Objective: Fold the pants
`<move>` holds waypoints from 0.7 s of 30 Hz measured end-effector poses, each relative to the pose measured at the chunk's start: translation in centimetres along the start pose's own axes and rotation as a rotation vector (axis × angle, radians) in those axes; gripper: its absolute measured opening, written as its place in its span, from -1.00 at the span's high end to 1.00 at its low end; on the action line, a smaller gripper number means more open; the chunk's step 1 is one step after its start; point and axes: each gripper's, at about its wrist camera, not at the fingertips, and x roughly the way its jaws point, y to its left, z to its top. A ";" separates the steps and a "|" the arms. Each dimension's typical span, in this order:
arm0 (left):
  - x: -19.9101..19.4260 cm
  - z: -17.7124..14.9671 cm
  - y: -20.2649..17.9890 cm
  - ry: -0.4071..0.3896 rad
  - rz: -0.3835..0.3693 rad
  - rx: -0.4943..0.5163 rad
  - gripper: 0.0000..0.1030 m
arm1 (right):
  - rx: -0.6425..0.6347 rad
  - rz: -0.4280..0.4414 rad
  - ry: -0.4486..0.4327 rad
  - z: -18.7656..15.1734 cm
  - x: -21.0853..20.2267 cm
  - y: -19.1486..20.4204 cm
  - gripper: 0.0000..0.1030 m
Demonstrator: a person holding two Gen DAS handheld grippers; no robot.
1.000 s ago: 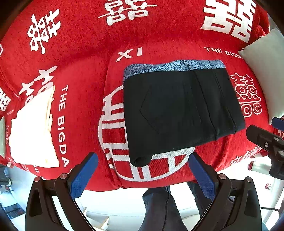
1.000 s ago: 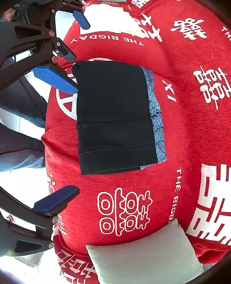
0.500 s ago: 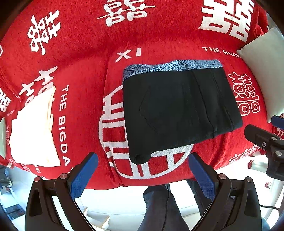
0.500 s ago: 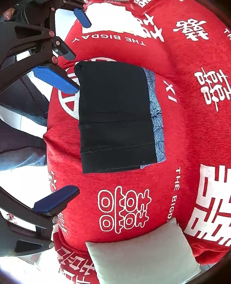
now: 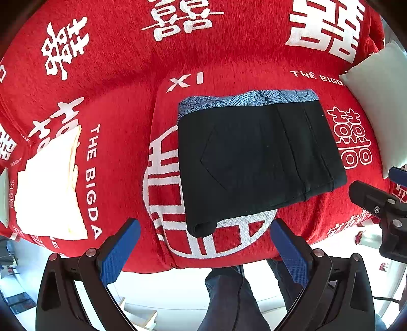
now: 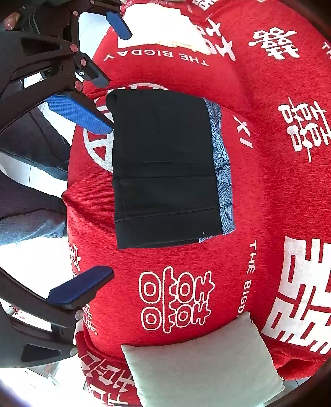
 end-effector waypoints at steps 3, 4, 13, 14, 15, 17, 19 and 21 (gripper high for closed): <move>0.0 0.0 0.1 0.000 0.002 -0.002 -0.98 | 0.002 0.000 0.001 0.0 0.0 0.0 -1.00; 0.0 0.0 0.1 0.000 0.001 -0.003 -0.98 | 0.001 0.001 0.003 0.0 0.0 0.0 -1.00; 0.0 0.0 0.1 0.001 0.000 0.003 -0.98 | -0.005 0.000 0.005 0.1 0.0 0.1 -1.00; 0.0 0.1 0.1 0.001 0.001 0.004 -0.98 | -0.004 -0.001 0.005 0.1 0.0 0.0 -1.00; 0.0 0.1 0.0 0.002 0.001 0.004 -0.98 | -0.003 0.000 0.006 0.1 0.1 0.0 -1.00; 0.1 0.1 0.0 0.003 0.000 0.004 -0.98 | -0.001 0.000 0.005 0.2 0.1 0.1 -1.00; 0.1 0.1 0.0 0.004 0.001 0.003 -0.98 | -0.002 0.000 0.006 0.2 0.1 0.0 -1.00; 0.1 0.1 0.0 0.004 0.001 0.003 -0.98 | -0.002 0.000 0.005 0.2 0.1 0.0 -1.00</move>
